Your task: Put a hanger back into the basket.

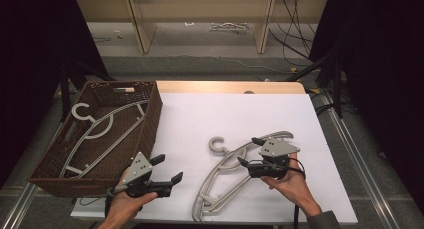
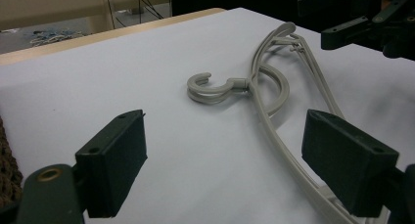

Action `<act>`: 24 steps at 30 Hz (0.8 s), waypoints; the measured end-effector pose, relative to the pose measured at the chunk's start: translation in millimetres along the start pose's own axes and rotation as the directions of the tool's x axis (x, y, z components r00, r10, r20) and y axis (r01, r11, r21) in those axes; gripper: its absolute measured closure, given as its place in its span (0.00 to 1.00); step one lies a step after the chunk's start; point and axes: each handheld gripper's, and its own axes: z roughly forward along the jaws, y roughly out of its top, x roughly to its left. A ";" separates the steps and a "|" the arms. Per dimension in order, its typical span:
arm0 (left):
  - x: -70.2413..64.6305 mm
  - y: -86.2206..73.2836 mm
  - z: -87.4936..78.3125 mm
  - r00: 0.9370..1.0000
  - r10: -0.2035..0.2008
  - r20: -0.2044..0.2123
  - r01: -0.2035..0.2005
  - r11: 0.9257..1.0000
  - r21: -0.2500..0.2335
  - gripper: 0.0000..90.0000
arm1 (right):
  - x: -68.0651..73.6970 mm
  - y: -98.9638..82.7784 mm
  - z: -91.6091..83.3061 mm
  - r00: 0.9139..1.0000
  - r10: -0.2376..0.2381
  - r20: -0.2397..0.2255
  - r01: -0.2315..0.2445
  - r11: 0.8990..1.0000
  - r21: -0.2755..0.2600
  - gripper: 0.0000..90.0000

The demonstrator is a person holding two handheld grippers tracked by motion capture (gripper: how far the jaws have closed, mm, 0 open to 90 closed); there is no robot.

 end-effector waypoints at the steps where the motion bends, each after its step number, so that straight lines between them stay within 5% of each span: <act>1: -0.4 -0.4 0.0 1.000 0.005 0.001 -0.005 1.000 0.003 0.18 | -1.0 1.2 1.1 1.000 -0.013 0.002 0.013 1.000 0.013 0.28; 7: -2.4 -1.0 1.2 0.999 0.031 0.016 -0.031 0.999 0.011 0.19 | -14.3 6.7 15.3 0.998 -0.062 -0.030 0.065 0.993 0.095 0.35; 15: -3.0 -1.6 1.7 0.999 0.021 0.032 -0.021 1.000 0.012 0.19 | -35.4 9.3 48.5 0.985 -0.139 -0.098 0.156 0.967 0.200 0.48; 18: -2.4 -1.8 1.7 0.999 0.030 0.034 -0.031 0.999 0.014 0.19 | -37.6 11.2 58.4 0.976 -0.164 -0.142 0.192 0.958 0.213 0.51; 24: -1.5 -2.7 2.3 0.999 0.019 0.036 -0.019 1.000 0.022 0.19 | -36.7 13.7 69.3 0.948 -0.214 -0.237 0.276 0.921 0.273 0.54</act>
